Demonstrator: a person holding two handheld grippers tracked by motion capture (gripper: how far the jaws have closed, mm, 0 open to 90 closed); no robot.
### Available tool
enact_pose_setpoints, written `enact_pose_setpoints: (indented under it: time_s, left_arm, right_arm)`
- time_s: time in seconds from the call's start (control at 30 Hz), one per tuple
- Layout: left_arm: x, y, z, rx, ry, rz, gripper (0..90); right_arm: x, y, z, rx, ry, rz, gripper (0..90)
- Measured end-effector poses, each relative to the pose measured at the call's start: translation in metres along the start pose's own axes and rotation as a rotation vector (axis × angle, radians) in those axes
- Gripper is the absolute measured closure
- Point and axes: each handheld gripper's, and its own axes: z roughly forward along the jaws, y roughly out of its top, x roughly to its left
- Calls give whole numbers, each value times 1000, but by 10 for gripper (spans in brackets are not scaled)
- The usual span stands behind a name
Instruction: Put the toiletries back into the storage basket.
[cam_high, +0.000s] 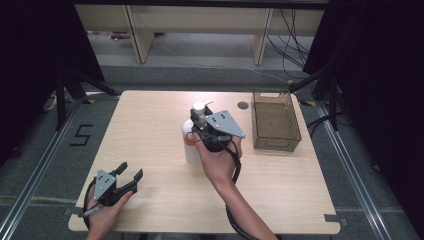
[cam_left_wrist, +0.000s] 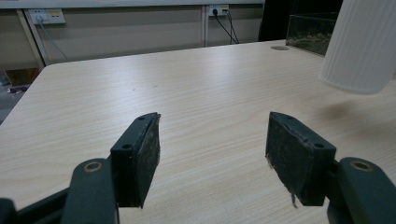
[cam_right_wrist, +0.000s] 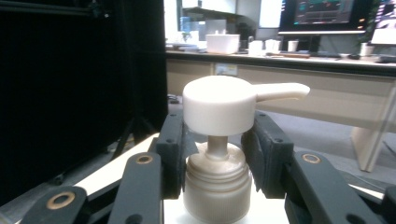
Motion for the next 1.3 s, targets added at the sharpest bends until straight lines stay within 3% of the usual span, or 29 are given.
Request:
enact_pose_setpoints:
  time_s: [0.4, 0.7, 0.87, 1.1, 1.3]
  left_arm:
    - [0, 0, 2, -12, -2, 3, 348]
    - [0, 0, 2, -11, -3, 6, 347]
    - [0, 0, 2, -10, 0, 7, 347]
    - [0, 0, 2, -4, 5, 8, 347]
    - [-1, 0, 1, 6, 11, 8, 347]
  right_arm:
    - [-44, 7, -23, -15, -101, 14, 614]
    - [-71, 10, -38, -17, -176, -10, 614]
    - [-91, 11, -50, -18, -220, 15, 614]
    - [-112, 14, -63, -29, -278, 5, 614]
    - [-132, 17, -75, -32, -329, 25, 614]
